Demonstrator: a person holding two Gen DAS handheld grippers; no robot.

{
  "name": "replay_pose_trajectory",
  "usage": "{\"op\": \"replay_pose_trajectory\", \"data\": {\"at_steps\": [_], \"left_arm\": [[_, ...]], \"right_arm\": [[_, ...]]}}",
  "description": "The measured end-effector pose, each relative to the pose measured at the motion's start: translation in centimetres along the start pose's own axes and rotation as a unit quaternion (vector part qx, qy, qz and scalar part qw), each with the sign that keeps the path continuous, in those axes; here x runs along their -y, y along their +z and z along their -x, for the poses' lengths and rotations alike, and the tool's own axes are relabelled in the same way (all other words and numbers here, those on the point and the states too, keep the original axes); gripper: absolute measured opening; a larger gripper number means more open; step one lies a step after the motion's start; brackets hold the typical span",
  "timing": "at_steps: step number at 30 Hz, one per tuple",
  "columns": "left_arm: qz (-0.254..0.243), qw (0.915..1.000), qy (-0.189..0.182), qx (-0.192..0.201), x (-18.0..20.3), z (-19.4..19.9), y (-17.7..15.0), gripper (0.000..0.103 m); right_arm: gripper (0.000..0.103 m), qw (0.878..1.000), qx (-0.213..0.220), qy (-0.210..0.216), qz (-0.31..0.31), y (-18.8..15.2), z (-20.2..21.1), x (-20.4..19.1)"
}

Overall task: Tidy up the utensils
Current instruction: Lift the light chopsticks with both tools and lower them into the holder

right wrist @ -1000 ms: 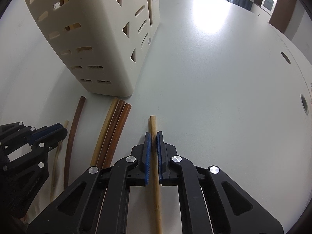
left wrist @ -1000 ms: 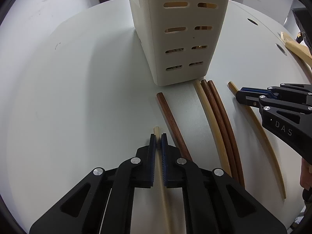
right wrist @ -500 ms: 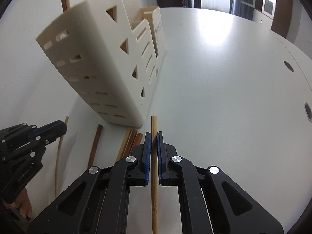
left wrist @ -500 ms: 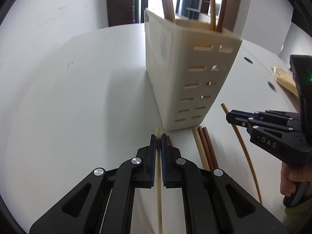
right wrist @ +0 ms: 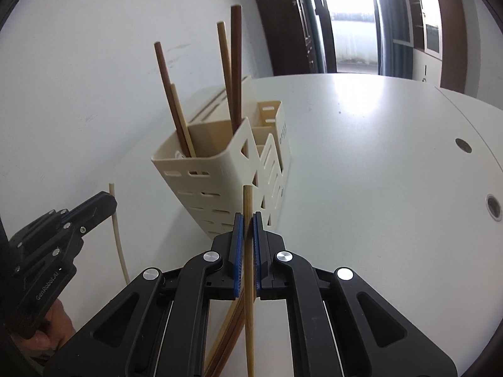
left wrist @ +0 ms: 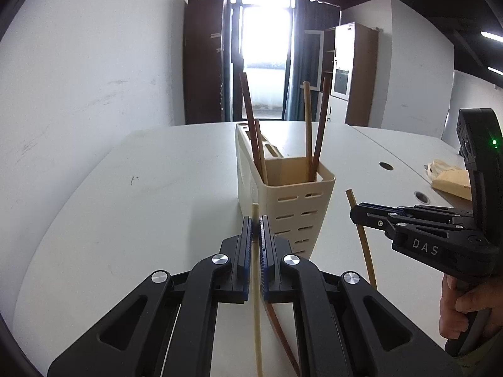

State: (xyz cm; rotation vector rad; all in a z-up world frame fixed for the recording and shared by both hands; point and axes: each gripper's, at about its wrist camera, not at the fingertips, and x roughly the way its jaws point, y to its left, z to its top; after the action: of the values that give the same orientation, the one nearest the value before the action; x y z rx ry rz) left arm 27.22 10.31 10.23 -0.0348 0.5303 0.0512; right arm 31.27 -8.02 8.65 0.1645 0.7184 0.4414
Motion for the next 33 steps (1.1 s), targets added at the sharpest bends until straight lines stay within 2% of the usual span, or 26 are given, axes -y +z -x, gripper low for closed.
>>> {"op": "replay_pose_trajectory", "data": {"at_steps": [3,6,9,10,18,28,33], "left_arm": [[0.0,0.9999,-0.006,0.012,0.3,0.4,0.8,0.004],[-0.005,0.9996,-0.007,0.027,0.7,0.6,1.5,0.004],[-0.019,0.999,0.008,0.04,1.4,0.4,2.2,0.004],[-0.024,0.9986,0.01,0.046,1.6,0.3,2.4,0.004],[-0.016,0.9969,-0.003,0.077,1.5,0.0,5.0,0.004],[-0.008,0.9909,-0.009,0.134,1.8,0.4,8.2,0.004],[-0.004,0.9829,-0.025,0.182,1.8,1.4,8.6,0.004]], "right_arm": [[0.007,1.0,0.026,-0.005,0.011,0.3,0.7,-1.8],[0.007,0.998,0.055,-0.005,0.019,1.3,2.7,-1.0],[0.007,0.996,0.078,-0.003,0.031,2.6,2.4,-1.4],[0.007,0.996,0.081,-0.004,0.033,3.1,1.8,-0.4],[0.007,0.989,0.139,0.007,0.039,5.1,1.8,0.2],[0.007,0.976,0.206,0.036,0.066,6.8,2.8,0.4],[0.007,0.961,0.265,0.044,0.069,6.9,4.4,0.3]]}}
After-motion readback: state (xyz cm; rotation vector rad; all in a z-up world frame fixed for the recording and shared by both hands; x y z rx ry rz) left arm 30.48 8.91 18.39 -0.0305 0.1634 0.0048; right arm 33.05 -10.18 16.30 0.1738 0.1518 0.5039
